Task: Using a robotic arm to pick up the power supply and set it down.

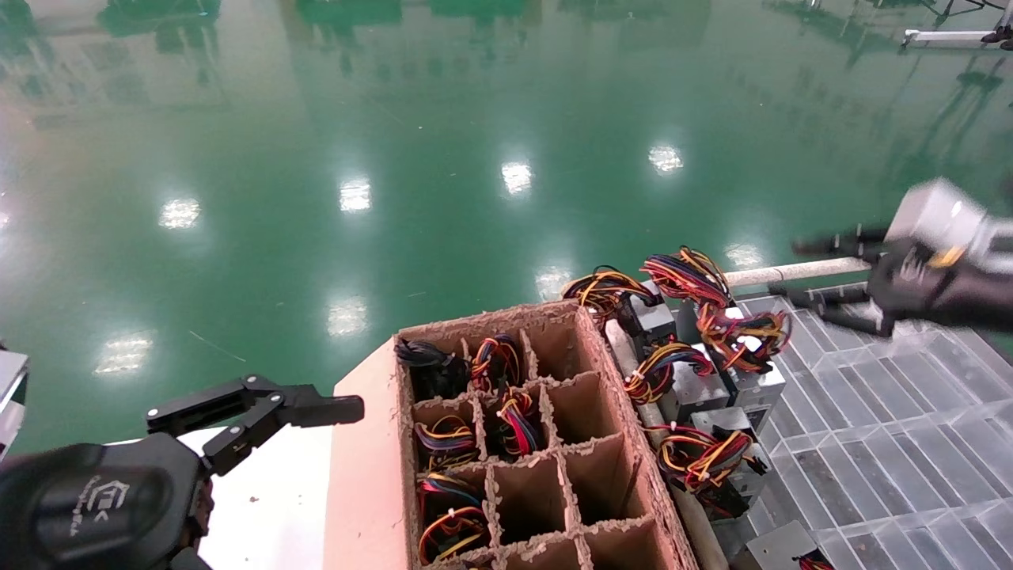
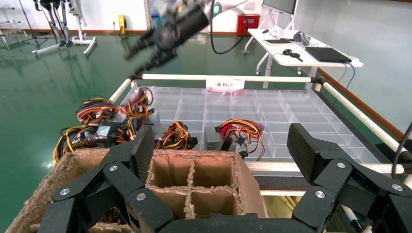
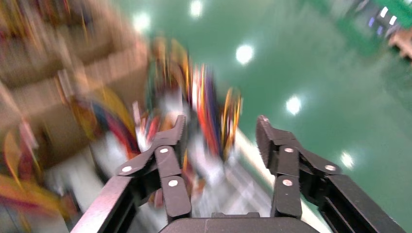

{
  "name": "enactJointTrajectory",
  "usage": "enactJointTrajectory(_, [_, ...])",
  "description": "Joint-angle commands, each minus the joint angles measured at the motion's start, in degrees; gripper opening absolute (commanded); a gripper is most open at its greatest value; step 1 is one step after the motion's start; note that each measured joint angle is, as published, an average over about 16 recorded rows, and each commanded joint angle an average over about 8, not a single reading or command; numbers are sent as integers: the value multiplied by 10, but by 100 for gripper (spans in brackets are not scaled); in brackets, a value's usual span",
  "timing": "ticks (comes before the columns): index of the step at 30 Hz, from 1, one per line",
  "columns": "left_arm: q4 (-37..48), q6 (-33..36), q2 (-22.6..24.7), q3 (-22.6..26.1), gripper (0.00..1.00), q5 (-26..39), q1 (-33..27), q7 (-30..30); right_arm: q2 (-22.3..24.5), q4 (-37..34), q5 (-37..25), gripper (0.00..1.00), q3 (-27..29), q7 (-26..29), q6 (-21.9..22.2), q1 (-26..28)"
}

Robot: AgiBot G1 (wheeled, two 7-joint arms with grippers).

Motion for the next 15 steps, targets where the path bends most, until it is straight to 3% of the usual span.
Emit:
enactJointTrajectory(1, [0, 0, 0, 0, 100, 0, 0, 0, 4, -7, 16, 100, 12, 13, -20, 2])
enactJointTrajectory(8, [0, 0, 0, 0, 100, 0, 0, 0, 11, 18, 39, 100, 31, 35, -32, -17])
enactJointTrajectory(15, [0, 0, 0, 0, 100, 0, 0, 0, 24, 106, 69, 100, 58, 85, -35, -75])
